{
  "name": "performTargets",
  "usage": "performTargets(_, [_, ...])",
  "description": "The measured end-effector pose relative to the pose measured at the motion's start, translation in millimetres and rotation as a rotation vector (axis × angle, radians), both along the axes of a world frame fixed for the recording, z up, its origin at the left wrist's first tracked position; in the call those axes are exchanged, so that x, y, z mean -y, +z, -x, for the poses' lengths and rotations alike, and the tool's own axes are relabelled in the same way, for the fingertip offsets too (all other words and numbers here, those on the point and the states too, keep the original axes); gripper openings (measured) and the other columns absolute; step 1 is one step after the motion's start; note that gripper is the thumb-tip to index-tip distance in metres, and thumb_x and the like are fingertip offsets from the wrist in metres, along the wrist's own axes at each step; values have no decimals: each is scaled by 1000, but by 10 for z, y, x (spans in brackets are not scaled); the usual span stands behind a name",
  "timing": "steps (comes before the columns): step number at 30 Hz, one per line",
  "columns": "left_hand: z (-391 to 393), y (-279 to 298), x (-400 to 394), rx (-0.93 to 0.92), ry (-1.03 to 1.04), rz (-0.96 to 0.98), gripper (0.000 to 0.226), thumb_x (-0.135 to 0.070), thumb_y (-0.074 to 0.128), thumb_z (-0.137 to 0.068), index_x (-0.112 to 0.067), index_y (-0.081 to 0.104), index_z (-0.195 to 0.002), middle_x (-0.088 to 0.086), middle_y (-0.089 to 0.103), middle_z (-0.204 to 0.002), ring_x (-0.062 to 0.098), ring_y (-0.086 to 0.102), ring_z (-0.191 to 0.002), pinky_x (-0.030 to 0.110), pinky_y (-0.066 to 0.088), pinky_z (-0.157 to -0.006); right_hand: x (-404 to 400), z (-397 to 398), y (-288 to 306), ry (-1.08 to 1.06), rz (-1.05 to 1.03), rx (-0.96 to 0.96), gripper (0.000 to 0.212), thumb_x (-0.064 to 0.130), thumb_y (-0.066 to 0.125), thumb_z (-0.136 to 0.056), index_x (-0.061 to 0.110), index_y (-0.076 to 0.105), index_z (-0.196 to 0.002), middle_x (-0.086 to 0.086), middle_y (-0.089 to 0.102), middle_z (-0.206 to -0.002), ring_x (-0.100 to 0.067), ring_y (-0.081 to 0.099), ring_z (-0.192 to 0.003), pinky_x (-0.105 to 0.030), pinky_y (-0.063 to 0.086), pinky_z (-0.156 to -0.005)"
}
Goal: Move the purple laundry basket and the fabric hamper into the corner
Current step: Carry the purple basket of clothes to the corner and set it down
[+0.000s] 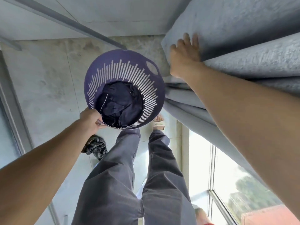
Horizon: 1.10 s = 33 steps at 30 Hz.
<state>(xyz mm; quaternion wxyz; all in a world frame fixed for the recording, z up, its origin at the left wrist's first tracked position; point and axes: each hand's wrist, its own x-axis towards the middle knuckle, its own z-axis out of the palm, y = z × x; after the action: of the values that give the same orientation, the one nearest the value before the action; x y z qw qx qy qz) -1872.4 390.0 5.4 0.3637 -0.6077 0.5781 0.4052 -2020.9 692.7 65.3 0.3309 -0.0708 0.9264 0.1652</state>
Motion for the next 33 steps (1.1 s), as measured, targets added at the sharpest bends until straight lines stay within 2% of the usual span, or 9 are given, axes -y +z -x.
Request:
performTargets(3, [24, -28, -22, -34, 99, -13, 58, 31, 35, -74, -9, 55, -111, 25, 59, -89, 45, 63, -94, 59, 57, -75, -208, 21, -20, 7, -250, 73, 68, 41, 48, -91, 14, 30, -151, -26, 13, -160, -51, -3, -145, -59, -7, -117])
performTargets(7, [129, -56, -44, 37, 80, -26, 46, 29, 40, -80, -5, 53, -109, 31, 62, -91, 43, 66, -93, 52, 58, -69, -461, -56, -2, -96, -406, 244, 92, 58, 49, -89, 16, 2, -157, -31, -2, -159, -50, 7, -145, -60, 9, -115])
performTargets(10, [150, -21, -113, 2, -35, -86, 26, 18, 44, -88, -6, 52, -88, 17, 57, -81, 31, 68, -89, 43, 63, -58, -519, -192, -16, -147, -404, 359, 129, 79, 63, -66, 16, -2, -157, -29, 13, -158, -45, 9, -147, -60, 19, -113])
performTargets(15, [204, -29, -236, -24, 50, -100, 27, 21, 42, -89, -4, 47, -79, 19, 55, -80, 39, 65, -105, 55, 55, -89, -490, -501, -116, -322, -280, 539, 146, 81, 74, -48, 12, 5, -156, -11, 48, -145, -35, 48, -131, -50, 37, -107])
performTargets(18, [239, -91, -319, -10, 126, -76, 27, 27, 40, -84, 2, 49, -85, 25, 55, -81, 44, 61, -113, 60, 49, -98, -431, -759, -130, -302, -233, 590, 121, 68, 81, -51, 15, 33, -148, -7, 60, -131, -31, 59, -118, -44, 48, -96])
performTargets(22, [167, -110, -412, -31, 123, -89, 27, 27, 41, -82, 0, 47, -85, 23, 62, -56, 36, 62, -82, 59, 49, -97, -342, -1087, -168, -207, -124, 498, 45, 26, 62, -86, 20, 58, -131, -4, 60, -133, -28, 57, -122, -41, 48, -95])
performTargets(25, [156, -127, -543, -70, 183, -99, 28, 25, 38, -82, 2, 52, -92, 23, 57, -76, 35, 61, -78, 63, 51, -92, -283, -1281, -212, -196, -101, 551, 40, 27, 54, -93, 21, 57, -133, -1, 56, -138, -25, 51, -128, -40, 46, -97])
performTargets(30, [191, -145, -883, -110, 268, -201, 26, 24, 35, -82, 5, 52, -79, 22, 60, -84, 39, 65, -79, 61, 51, -92, -367, -1583, -278, -89, 30, 589, 34, 22, 42, -100, 12, 56, -130, -7, 57, -134, -24, 52, -123, -26, 31, -75])
performTargets(33, [245, -203, -1111, -109, 248, -251, 26, 22, 37, -83, 5, 57, -86, 24, 65, -97, 41, 68, -97, 56, 53, -94, -373, -1563, -222, -127, 4, 561, 33, 20, 53, -95, 16, 59, -127, -2, 60, -130, -23, 56, -121, -33, 44, -84])
